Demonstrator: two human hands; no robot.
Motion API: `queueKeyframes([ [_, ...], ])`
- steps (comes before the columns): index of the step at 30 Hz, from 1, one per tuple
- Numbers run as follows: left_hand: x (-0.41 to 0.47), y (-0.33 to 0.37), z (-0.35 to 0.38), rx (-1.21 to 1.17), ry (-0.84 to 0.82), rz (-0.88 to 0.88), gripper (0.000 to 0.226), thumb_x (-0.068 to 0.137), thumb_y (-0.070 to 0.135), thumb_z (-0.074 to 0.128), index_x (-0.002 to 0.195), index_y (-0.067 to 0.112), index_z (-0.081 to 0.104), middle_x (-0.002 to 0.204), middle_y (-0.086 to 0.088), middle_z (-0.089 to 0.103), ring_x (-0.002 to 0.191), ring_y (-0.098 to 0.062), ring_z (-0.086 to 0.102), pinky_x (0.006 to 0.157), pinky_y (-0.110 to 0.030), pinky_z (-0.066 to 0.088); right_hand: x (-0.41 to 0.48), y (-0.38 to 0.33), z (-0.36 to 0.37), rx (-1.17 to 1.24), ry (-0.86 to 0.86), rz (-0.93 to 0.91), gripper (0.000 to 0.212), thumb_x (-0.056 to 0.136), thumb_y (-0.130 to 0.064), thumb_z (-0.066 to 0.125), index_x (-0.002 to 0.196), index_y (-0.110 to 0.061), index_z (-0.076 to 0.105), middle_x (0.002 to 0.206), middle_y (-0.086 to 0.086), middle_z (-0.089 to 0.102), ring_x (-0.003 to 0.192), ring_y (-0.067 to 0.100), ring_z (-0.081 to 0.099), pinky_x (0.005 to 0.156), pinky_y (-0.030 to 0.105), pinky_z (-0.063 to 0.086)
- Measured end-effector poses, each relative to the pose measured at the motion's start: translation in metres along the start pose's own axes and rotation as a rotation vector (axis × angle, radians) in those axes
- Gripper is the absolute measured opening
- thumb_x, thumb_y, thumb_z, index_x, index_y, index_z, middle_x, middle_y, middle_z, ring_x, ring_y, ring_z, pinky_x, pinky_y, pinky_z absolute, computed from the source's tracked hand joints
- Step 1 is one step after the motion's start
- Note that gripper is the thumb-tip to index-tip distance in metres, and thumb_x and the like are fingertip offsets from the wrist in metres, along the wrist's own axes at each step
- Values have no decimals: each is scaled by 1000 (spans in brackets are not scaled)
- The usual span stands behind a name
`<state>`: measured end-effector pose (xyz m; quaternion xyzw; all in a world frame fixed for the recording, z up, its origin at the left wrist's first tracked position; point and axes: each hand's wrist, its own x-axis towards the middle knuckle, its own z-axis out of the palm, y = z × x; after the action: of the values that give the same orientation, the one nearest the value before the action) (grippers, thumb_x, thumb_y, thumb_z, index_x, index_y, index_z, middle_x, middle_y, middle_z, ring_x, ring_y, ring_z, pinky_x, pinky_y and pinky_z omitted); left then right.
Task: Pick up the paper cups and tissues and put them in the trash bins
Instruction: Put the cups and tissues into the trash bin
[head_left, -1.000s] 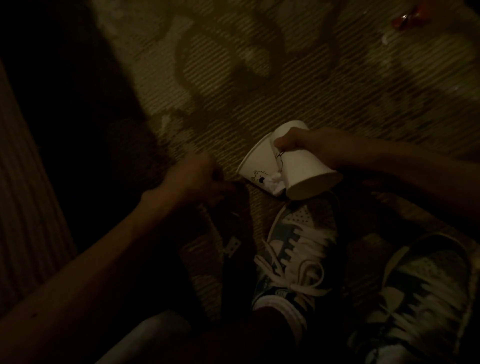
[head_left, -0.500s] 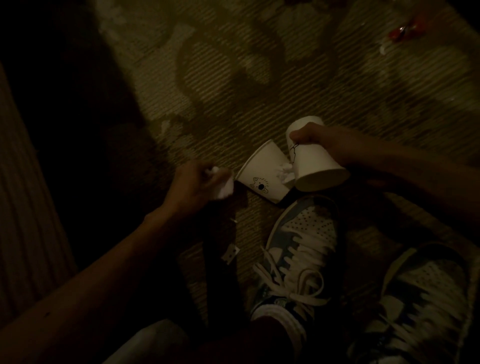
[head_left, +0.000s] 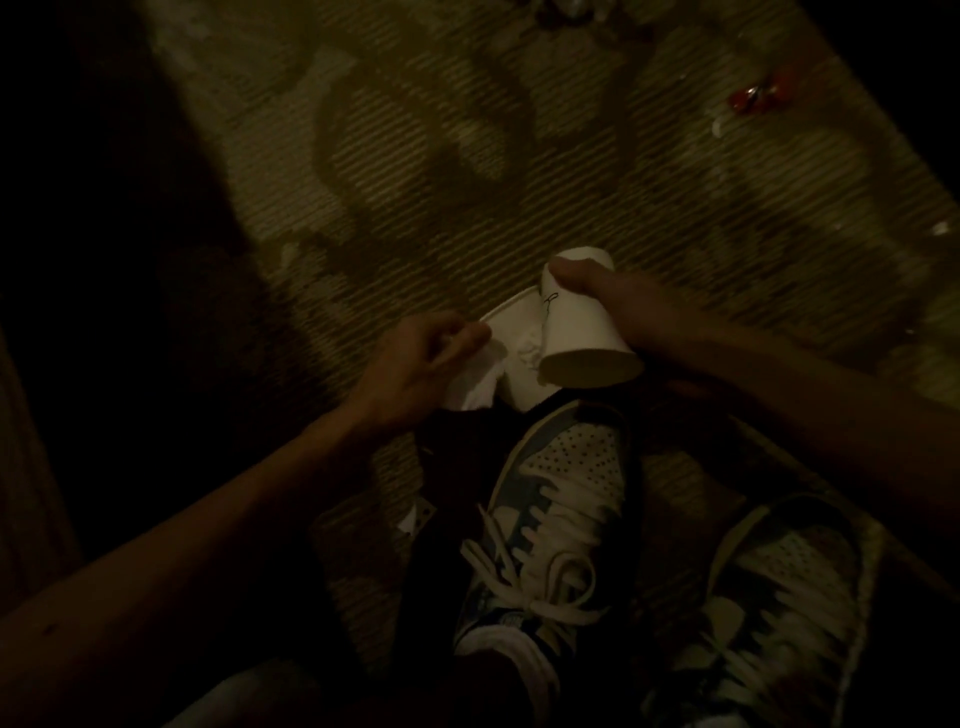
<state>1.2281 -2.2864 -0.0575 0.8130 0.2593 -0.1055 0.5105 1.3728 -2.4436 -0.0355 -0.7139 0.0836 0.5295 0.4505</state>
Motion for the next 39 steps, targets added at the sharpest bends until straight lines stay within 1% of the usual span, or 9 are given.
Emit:
queueKeyframes([
  [2,10,11,-1,-57,66,8,26,100,29,49,91,15,69,83,-11,69,75,-20,68,65,-38,53,-3,-7,-2,3,46,-30,75,77,-64,65,133,-16,55,114,9,65,95,25,66,85,39,54],
  [9,77,108,-6,35,207,322,28,100,35,51,82,21,68,61,12,60,55,12,55,46,-7,38,-36,-77,-54,-146,296,-280,78,87,-69,47,144,-16,44,131,-1,51,107,17,54,95,34,44],
  [14,113,213,14,-92,179,501,36,99,39,50,64,36,61,61,20,62,56,6,57,57,-25,49,-99,-128,-131,-221,573,-581,61,97,-59,40,144,-22,43,141,0,50,125,18,50,112,39,36],
  [18,90,301,44,-168,-5,737,37,100,30,51,64,31,58,54,24,60,48,11,55,41,-6,37,-176,-123,-193,-231,659,-560,35,96,-61,38,106,-35,59,102,-12,63,88,3,63,81,25,49],
  [21,59,367,79,-155,-300,829,33,97,36,52,67,27,62,52,20,61,44,8,56,37,-7,36,-241,-96,-227,-225,882,-584,32,90,-65,39,92,-37,54,88,-23,55,69,-19,56,61,5,39],
  [25,3,457,121,77,-532,1010,46,86,60,52,64,21,63,51,17,61,45,2,59,33,-11,37,-328,-42,-250,-150,1128,-542,35,96,-59,34,98,-30,55,88,-18,56,70,-14,56,66,7,39],
  [31,-96,483,184,166,-715,1065,50,97,43,52,53,19,49,39,17,50,38,3,48,37,-10,31,-417,47,-233,-77,1405,-468,19,106,-28,30,99,-25,48,91,-23,45,62,-17,44,62,-12,22],
  [34,-133,455,207,287,-870,991,49,99,43,46,58,18,49,44,14,51,41,2,47,40,-13,32,-428,103,-218,44,1343,-418,32,102,-43,36,86,-19,49,77,-14,48,58,-27,44,62,-6,31],
  [39,-174,425,237,428,-1049,905,47,104,44,32,72,19,56,72,6,58,64,-7,55,57,-26,40,-437,177,-201,150,1180,-381,38,80,-70,31,87,-37,47,81,-22,60,71,-8,56,63,17,45],
])
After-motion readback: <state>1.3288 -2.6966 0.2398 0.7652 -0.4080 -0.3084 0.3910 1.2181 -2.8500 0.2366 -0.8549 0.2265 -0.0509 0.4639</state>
